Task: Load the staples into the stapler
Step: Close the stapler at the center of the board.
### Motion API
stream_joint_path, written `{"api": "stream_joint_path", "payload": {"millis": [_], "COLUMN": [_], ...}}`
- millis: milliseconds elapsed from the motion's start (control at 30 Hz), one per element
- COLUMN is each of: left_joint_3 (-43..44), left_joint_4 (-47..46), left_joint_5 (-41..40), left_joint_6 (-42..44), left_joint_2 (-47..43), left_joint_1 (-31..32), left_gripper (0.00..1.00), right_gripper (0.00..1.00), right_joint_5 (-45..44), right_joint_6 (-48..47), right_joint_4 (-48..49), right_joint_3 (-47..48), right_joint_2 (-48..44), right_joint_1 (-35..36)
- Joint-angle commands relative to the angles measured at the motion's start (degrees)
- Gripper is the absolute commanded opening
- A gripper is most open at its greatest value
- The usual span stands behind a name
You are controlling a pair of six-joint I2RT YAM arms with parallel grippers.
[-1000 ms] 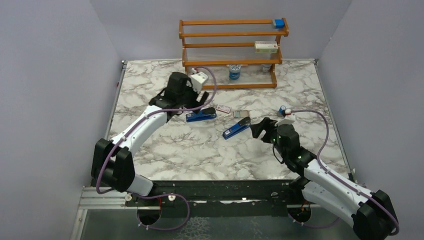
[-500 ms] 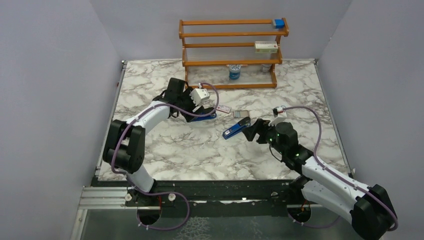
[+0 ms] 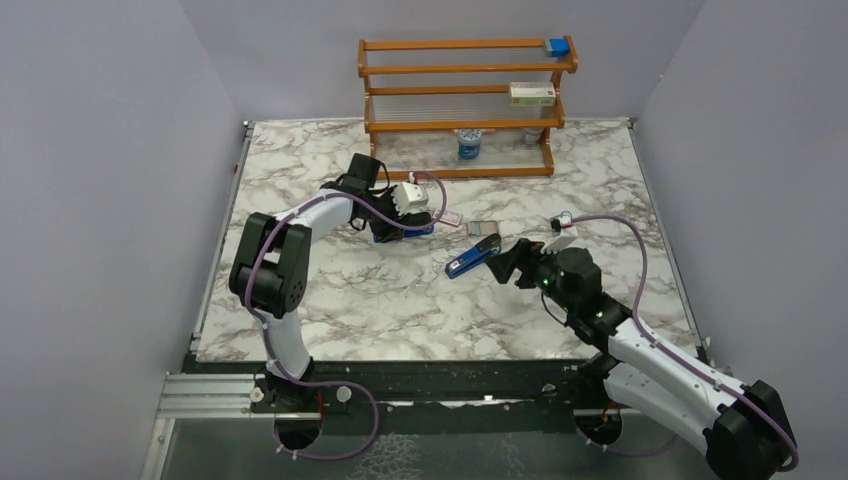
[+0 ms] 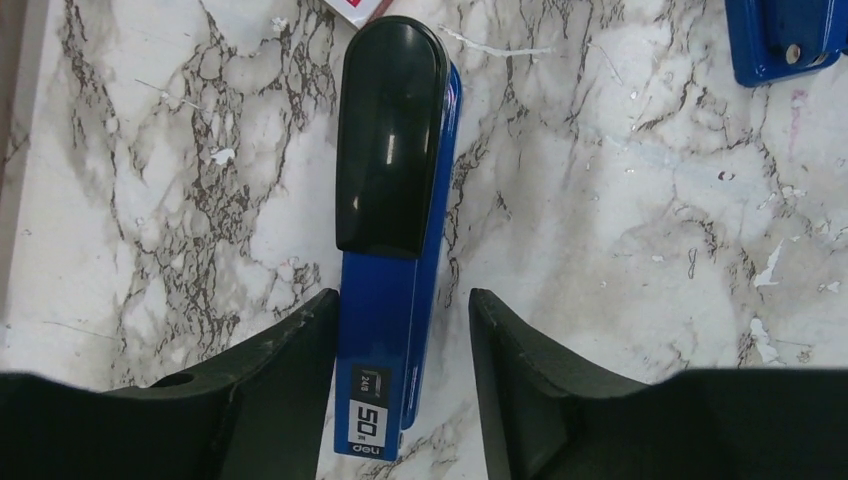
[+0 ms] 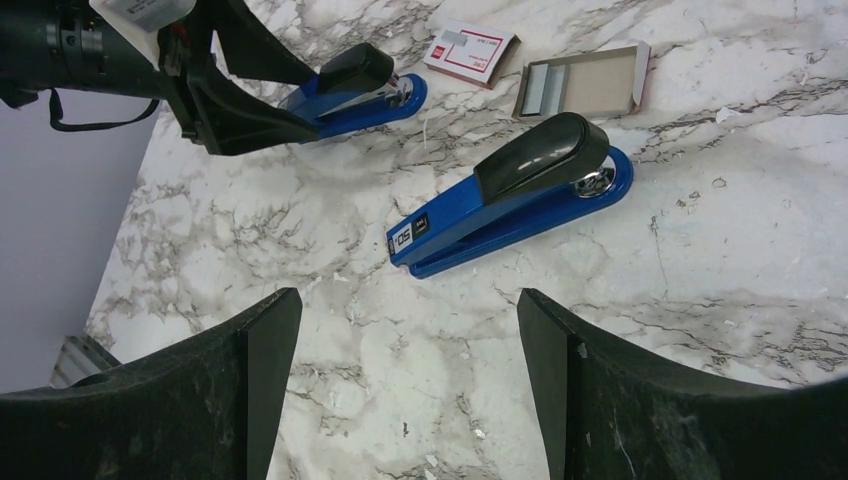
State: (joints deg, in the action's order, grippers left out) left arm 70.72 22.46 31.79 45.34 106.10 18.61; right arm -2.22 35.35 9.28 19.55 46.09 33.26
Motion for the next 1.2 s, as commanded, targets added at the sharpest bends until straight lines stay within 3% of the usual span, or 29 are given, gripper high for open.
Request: {"api": "stream_joint_path", "payload": {"millis": [0,333,500,700,833,1167], "left_joint_3": [-1.39,-5.26,-8.19,-16.49,-23.28,-39.51], "left_joint_4": [1.28,-6.19,-6.96,-12.17,-15.05,-25.22], "left_joint_5": [2.10,0.14,-5.31,-12.73,-12.83,-17.21], "left_joint_6": [1.68,-5.48,-13.33,-32.00,-42.67,-64.67], "left_joint_2": [1.10,-3.51,-5.77,-13.99,-20.60,-35.55], "left_joint_1": [-0.01,1.69,4.16,5.20,6.27,6.88], "left_gripper": [0.50,0.39,0.19,0.01,0.00,0.00], "right_gripper": [0.82,0.82,0.82,0.86,0.87,0.87], "right_joint_5": [1.01,-0.66,-3.71,-0.29,-0.26,-4.60], "right_joint_6": [0.09,3.67,6.22,11.53,15.82,23.49], "right_joint_4": [-0.12,5.51,7.87,12.06,15.34,10.49], "right_joint_3": [0.02,0.16,3.62,11.63,15.91,30.10], "right_joint_2": [0.42,3.50,9.30,20.41,27.57,44.56], "right_joint_1": [-0.21,-0.22,-0.16,0.04,2.19,12.08]}}
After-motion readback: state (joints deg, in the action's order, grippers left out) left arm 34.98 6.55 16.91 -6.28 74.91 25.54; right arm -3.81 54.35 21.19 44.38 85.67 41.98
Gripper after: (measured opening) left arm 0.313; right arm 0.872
